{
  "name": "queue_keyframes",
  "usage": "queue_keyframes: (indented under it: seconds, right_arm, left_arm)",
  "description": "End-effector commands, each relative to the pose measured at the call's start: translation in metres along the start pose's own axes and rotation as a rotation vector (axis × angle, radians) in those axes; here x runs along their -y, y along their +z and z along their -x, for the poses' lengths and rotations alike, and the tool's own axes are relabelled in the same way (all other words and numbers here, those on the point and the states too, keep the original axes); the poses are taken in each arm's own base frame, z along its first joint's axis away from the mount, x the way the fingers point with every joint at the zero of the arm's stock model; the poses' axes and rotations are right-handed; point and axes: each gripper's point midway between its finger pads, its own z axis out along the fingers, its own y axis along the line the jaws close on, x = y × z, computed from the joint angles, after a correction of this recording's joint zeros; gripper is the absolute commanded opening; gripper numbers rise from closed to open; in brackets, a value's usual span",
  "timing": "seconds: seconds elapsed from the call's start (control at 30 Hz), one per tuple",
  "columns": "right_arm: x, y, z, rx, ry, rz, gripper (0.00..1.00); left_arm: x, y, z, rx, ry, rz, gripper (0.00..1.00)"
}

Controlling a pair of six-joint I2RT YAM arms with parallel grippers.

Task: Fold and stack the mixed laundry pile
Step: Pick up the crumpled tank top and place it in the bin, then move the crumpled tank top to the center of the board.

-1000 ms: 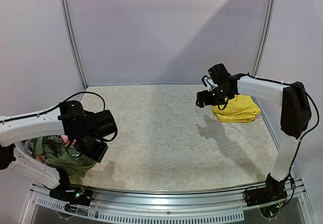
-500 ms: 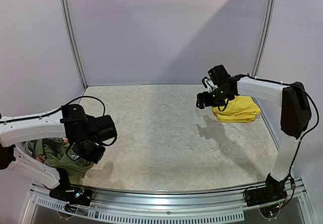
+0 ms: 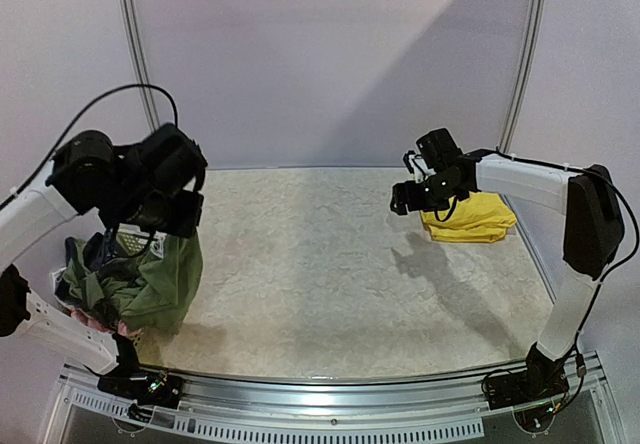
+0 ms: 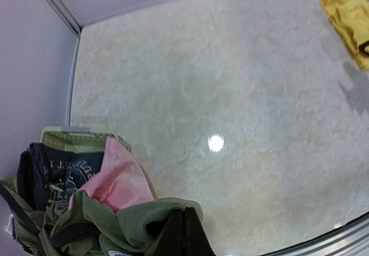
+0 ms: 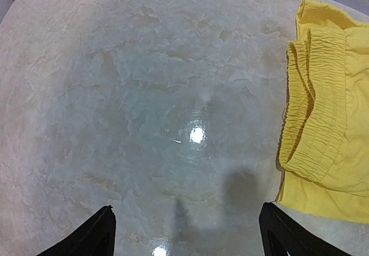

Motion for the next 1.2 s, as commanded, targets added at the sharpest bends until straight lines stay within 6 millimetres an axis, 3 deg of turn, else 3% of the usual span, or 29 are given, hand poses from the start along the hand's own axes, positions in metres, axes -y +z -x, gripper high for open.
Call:
queue_keyframes:
  seconds: [0.0, 0.2, 0.33, 0.43, 0.57, 0.8, 0.97, 1.17]
  right_arm:
    - [-0.008, -0.024, 0.014, 0.083, 0.005, 0.029, 0.87]
    - [-0.002, -0.042, 0.018, 0.146, 0.016, 0.005, 0.87]
    - [0.006, -0.055, 0.019, 0.202, 0.034, -0.02, 0.87]
    - [0.01, -0.067, 0.015, 0.243, 0.05, -0.024, 0.87]
    - [0.019, -0.076, 0.0, 0.291, 0.081, -0.027, 0.87]
    - [0.03, -0.088, -0.013, 0.383, 0.138, -0.03, 0.87]
    - [0.04, -0.09, -0.02, 0.407, 0.156, -0.069, 0.87]
    - [0.038, -0.083, -0.025, 0.413, 0.153, -0.05, 0.87]
  left_arm:
    - [-0.029, -0.039, 0.047, 0.169, 0.037, 0.083, 0.0]
    - [-0.001, -0.073, 0.112, 0.41, -0.026, -0.096, 0.0]
    - [0.027, -0.072, 0.135, 0.463, -0.005, -0.168, 0.0]
    - [0.052, -0.039, 0.139, 0.411, 0.029, -0.179, 0.0]
    - [0.083, 0.02, 0.14, 0.32, 0.014, -0.261, 0.0]
    - [0.124, 0.105, 0.126, 0.162, -0.009, -0.386, 0.0]
    - [0.138, 0.148, 0.111, 0.085, -0.017, -0.423, 0.0]
    - [0.14, 0.182, 0.101, 0.049, -0.021, -0.425, 0.03]
